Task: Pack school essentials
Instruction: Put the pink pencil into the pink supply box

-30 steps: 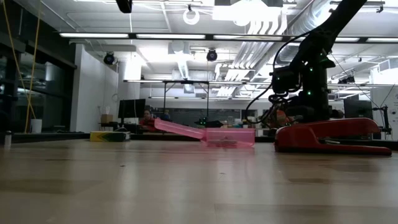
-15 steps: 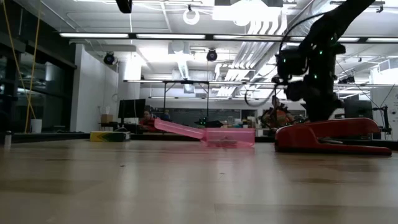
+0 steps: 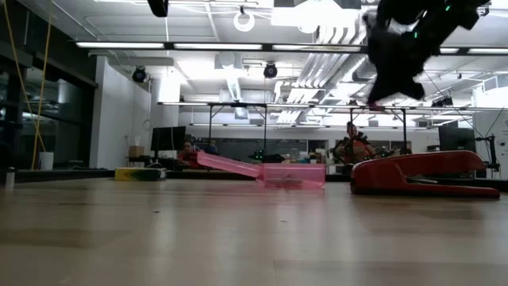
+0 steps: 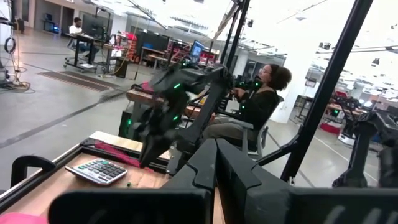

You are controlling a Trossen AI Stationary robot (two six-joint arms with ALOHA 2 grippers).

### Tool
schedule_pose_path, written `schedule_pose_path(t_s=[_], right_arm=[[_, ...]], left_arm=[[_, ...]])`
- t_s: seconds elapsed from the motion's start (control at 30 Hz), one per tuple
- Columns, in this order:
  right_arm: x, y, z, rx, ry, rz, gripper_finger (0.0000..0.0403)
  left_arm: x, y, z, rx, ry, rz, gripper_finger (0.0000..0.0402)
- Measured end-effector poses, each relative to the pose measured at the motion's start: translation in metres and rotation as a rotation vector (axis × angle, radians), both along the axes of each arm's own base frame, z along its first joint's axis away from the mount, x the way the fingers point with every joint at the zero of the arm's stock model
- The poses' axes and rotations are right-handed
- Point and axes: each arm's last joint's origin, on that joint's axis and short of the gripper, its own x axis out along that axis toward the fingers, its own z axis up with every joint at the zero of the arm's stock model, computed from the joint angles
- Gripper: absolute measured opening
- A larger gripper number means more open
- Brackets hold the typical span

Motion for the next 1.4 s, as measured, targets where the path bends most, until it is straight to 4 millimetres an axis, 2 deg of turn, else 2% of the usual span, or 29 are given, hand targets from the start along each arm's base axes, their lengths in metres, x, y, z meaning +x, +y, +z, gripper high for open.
schedule_pose_path(t_s=[0.2, 0.47, 0.7, 0.83, 1.17, 1.3, 1.4], right_arm=[[0.011, 0.028, 0.041, -0.202, -0.373, 0.122, 0.0000], [0.034, 0.059, 0.060, -0.348, -0.593, 0.255, 0.0000], [0.058, 0.070, 0.060, -0.387, -0.687, 0.314, 0.0000], [0.068, 0.071, 0.051, -0.355, -0.668, 0.330, 0.0000], [0.073, 0.071, 0.052, -0.348, -0.705, 0.333, 0.0000], [0.073, 0.067, 0.052, -0.331, -0.703, 0.261, 0.0000], [0.080, 0.053, 0.046, -0.303, -0.684, 0.153, 0.0000]], left_arm=[[-0.004, 0.002, 0.003, 0.011, -0.013, 0.024, 0.0000], [-0.014, 0.009, 0.006, 0.014, -0.031, 0.030, 0.0000], [-0.012, 0.010, -0.008, -0.032, -0.037, 0.010, 0.0000], [-0.012, 0.009, -0.011, -0.031, -0.078, -0.027, 0.0000], [-0.012, 0.009, -0.011, -0.018, -0.076, -0.028, 0.0000], [-0.012, 0.009, -0.012, -0.013, -0.072, -0.029, 0.0000], [-0.012, 0.009, -0.012, -0.005, -0.070, -0.027, 0.0000]])
